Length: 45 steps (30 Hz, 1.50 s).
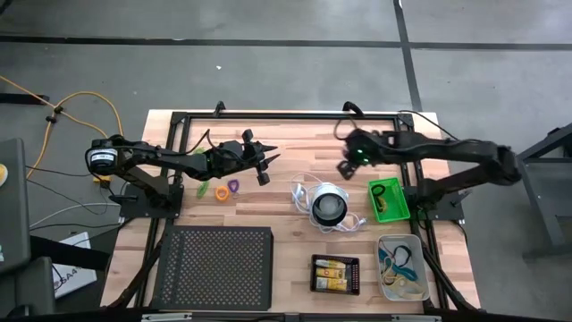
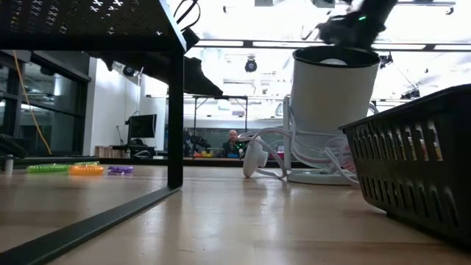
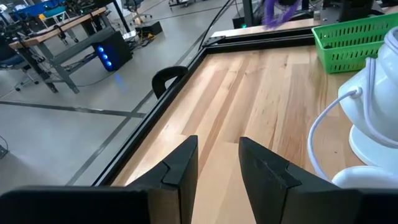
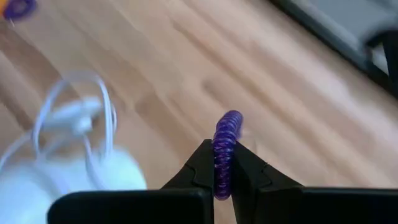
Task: Pick & Place Office Desk Supplies
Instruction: Put the top purple spring keychain into the green bin
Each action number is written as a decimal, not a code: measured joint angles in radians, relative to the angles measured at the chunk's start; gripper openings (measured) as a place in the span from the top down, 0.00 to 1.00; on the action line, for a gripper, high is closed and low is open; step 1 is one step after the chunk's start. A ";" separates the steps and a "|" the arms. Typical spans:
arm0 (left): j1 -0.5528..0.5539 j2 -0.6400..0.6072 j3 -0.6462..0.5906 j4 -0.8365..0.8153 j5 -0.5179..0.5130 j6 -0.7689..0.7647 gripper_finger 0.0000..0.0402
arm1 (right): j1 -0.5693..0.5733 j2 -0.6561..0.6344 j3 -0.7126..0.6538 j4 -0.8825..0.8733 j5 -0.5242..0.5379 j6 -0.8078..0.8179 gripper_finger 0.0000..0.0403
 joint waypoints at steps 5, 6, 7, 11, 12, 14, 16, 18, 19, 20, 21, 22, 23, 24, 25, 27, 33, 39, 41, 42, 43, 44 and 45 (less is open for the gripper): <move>0.000 0.000 0.000 0.000 0.000 0.000 0.72 | 0.014 -0.102 0.000 -0.234 -0.045 0.157 0.97; 0.000 0.000 0.000 0.000 0.000 0.000 0.72 | 0.021 -0.111 -0.001 -0.268 -0.046 0.185 0.97; 0.000 0.000 0.000 0.000 0.000 -0.003 0.72 | 0.030 -0.118 -0.003 -0.290 -0.046 0.211 0.97; 0.000 0.000 0.000 0.000 0.000 -0.016 0.72 | 0.080 -0.122 -0.054 -0.317 -0.094 0.304 0.97; 0.000 0.000 0.000 0.000 0.000 -0.016 0.72 | 0.093 -0.121 -0.070 -0.324 -0.111 0.326 0.97; 0.000 0.000 0.000 -0.001 0.000 -0.016 0.72 | 0.121 -0.117 -0.099 -0.335 -0.152 0.379 0.97; 0.000 0.000 0.000 -0.001 0.000 -0.016 0.72 | 0.151 -0.111 -0.121 -0.373 -0.192 0.442 0.97; 0.000 0.000 0.000 -0.001 0.000 -0.016 0.72 | 0.183 -0.110 -0.127 -0.424 -0.212 0.501 0.97; 0.000 0.000 0.000 -0.001 0.000 -0.016 0.72 | 0.199 -0.112 -0.127 -0.452 -0.214 0.533 0.97; 0.000 0.000 0.000 -0.001 0.000 -0.016 0.72 | 0.217 -0.113 -0.127 -0.476 -0.216 0.564 0.97; 0.000 0.000 0.000 -0.001 0.000 -0.016 0.72 | 0.233 -0.113 -0.127 -0.491 -0.220 0.592 0.97; 0.000 0.000 0.000 -0.001 0.000 -0.017 0.72 | 0.248 -0.112 -0.127 -0.501 -0.227 0.619 0.97; 0.000 0.000 0.000 -0.001 0.000 -0.018 0.72 | 0.262 -0.112 -0.127 -0.509 -0.236 0.639 0.97; 0.000 0.000 0.000 -0.001 0.000 -0.019 0.72 | 0.274 -0.112 -0.127 -0.514 -0.241 0.650 0.97; 0.000 0.000 0.000 -0.001 0.000 -0.019 0.72 | 0.283 -0.112 -0.127 -0.520 -0.243 0.658 0.97; 0.000 0.000 0.000 -0.001 0.000 -0.019 0.72 | 0.299 -0.112 -0.127 -0.523 -0.249 0.671 0.97; 0.000 0.000 0.000 -0.001 0.000 -0.019 0.72 | 0.324 -0.112 -0.128 -0.526 -0.253 0.695 0.97; 0.000 0.000 0.000 -0.002 0.000 -0.019 0.72 | 0.349 -0.112 -0.187 -0.492 -0.243 0.712 0.97; 0.000 0.000 0.000 -0.002 0.000 -0.019 0.72 | 0.357 -0.112 -0.203 -0.491 -0.253 0.727 0.97; 0.000 0.000 0.000 -0.002 0.000 -0.019 0.72 | 0.361 -0.112 -0.208 -0.491 -0.258 0.731 0.97; 0.000 0.000 0.000 -0.002 0.000 -0.019 0.72 | 0.363 -0.112 -0.212 -0.490 -0.259 0.733 0.97; 0.000 0.000 0.000 -0.002 0.000 -0.019 0.72 | 0.363 -0.112 -0.212 -0.491 -0.260 0.736 0.97; 0.000 0.000 0.000 -0.002 0.000 -0.019 0.72 | 0.365 -0.112 -0.212 -0.490 -0.259 0.736 0.97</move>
